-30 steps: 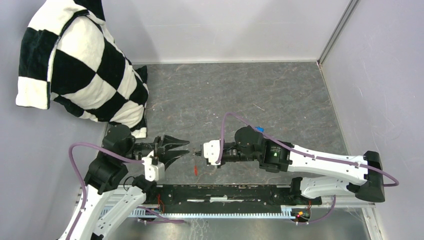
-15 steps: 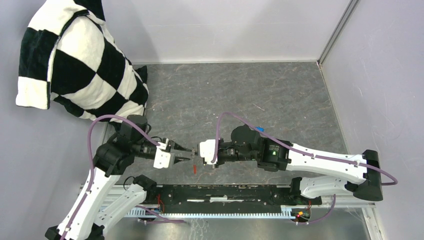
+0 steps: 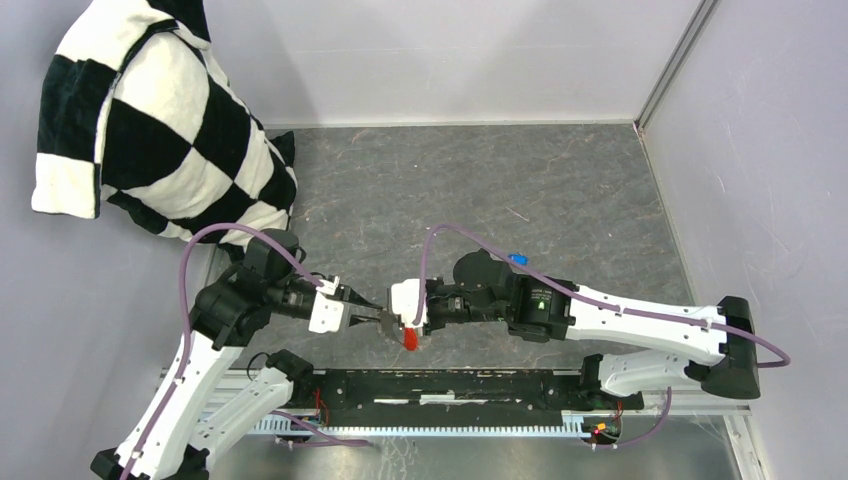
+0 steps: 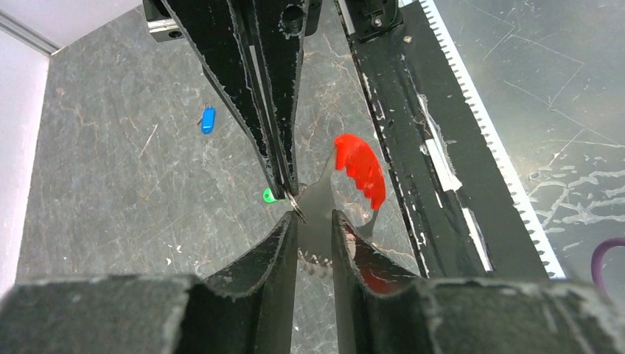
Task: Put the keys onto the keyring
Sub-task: Pick up the keyring from the center of the board.
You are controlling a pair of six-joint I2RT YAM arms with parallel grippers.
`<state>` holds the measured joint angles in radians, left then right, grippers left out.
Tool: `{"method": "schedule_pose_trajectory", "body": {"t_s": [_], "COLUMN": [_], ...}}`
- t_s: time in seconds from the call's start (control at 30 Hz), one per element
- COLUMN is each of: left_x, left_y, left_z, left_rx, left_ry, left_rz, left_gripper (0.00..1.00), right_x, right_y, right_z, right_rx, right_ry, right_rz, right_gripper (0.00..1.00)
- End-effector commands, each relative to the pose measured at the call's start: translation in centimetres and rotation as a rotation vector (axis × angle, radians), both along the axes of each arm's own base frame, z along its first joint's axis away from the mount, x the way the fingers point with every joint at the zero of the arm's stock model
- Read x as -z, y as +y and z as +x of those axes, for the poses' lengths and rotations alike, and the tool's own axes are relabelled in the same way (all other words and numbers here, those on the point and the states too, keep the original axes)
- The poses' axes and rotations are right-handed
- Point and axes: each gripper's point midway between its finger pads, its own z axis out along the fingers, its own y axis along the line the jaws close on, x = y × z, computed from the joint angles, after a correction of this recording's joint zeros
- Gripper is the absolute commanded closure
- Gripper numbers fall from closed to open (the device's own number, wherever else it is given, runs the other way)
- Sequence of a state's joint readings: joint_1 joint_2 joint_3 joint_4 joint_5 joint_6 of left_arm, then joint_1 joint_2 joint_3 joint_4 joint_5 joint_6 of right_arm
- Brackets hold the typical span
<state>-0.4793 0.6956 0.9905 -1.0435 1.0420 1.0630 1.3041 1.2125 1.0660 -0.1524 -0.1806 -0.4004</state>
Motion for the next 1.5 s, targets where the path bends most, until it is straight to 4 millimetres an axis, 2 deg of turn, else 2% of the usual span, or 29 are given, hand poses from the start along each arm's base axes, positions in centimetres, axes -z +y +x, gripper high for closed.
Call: {"method": "schedule_pose_trajectory", "body": {"t_s": [0.0,0.3,0.5,0.67,0.73,0.83,0.93,1.03,1.13,1.3,1.47], "left_x": [-0.7,-0.1,0.8,1.3,0.7,-0.4,-0.9,-1.4,-1.7,-2.3,-2.6], "left_y": [-0.2,-0.4,0.1,0.4,0.4,0.2,0.0,-0.2,-0.4,-0.8,-0.9], "left_z": [-0.2,0.6,1.3,1.2,1.1,0.4,-1.0,-1.7,-1.7,-1.6,-1.5], "left_rx": [-0.006,-0.045,-0.065,-0.039,-0.030,0.019,0.107,0.155,0.172,0.195,0.193], "left_ry": [0.044,0.057,-0.018,-0.125,-0.172,-0.285,-0.402,-0.444,-0.443,-0.427,-0.396], "left_rz": [-0.017,-0.015,0.012,0.009,-0.022,-0.084,-0.142,-0.177,-0.188,-0.199,-0.200], "left_gripper": [0.71,0.81,0.98,0.98,0.98,0.98,0.98,0.98,0.98,0.98,0.98], "right_x": [-4.1,-4.0,-4.2,-4.7,-4.6,-5.7,-6.3,-6.8,-6.7,-5.8,-5.5], "right_y": [1.1,1.6,1.5,0.9,0.3,-0.8,-2.6,-4.0,-4.5,-2.9,-1.9], "right_z": [0.0,-0.2,-0.5,-1.1,-1.3,-1.2,-0.8,-1.1,-1.7,-3.2,-3.3], "right_rx": [0.007,0.010,0.004,-0.009,-0.005,0.015,0.063,0.067,0.040,-0.056,-0.078], "right_ry": [-0.017,-0.015,-0.010,0.009,0.021,0.013,-0.001,-0.008,0.004,0.036,0.032], "right_rz": [0.106,0.099,0.110,0.164,0.182,0.266,0.340,0.405,0.436,0.405,0.386], "right_gripper": [1.00,1.00,1.00,0.99,0.85,0.68,0.57,0.54,0.54,0.54,0.55]}}
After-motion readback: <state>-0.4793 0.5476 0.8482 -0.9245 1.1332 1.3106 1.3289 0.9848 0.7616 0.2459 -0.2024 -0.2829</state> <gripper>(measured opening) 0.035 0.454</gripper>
